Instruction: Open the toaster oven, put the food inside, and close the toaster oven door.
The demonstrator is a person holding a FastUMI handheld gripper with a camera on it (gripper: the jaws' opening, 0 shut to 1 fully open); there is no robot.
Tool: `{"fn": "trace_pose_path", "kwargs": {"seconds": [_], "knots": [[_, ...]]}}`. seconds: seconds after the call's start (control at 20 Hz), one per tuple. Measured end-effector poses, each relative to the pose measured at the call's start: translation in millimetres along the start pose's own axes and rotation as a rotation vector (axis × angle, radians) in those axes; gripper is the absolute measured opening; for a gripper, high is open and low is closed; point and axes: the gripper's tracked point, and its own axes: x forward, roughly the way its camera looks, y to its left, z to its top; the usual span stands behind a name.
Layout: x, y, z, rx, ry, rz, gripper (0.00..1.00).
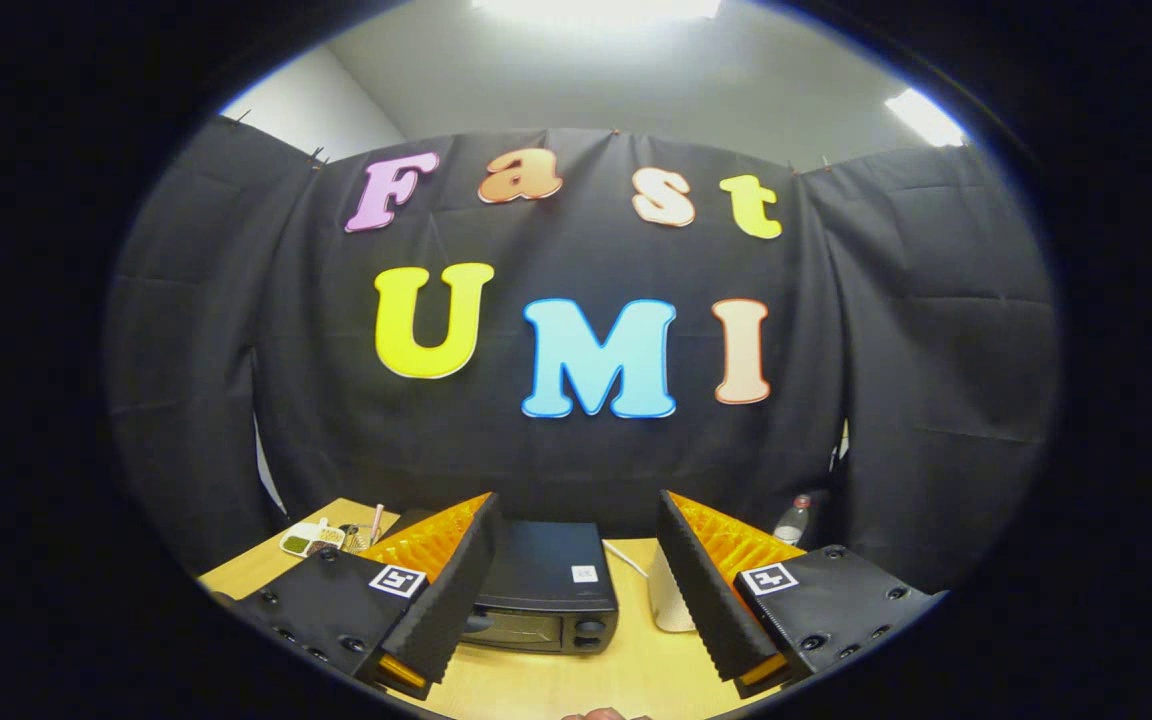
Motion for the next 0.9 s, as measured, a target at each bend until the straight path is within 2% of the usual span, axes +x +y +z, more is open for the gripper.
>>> {"fn": "trace_pose_path", "kwargs": {"seconds": [0.25,0.45,0.55,0.75,0.9], "knots": [[-53.4,-65.4,-2.2,-0.009,-0.049,-0.089,0.98],[-71.0,-94.0,-24.0,0.050,0.013,-0.131,0.98],[-72.2,-104.0,-24.8,0.040,0.018,-0.142,0.98],[-59.2,-95.2,-24.3,0.055,0.034,-0.116,0.98],[-46.1,-83.0,-21.8,0.008,0.034,-0.070,0.99]]}}
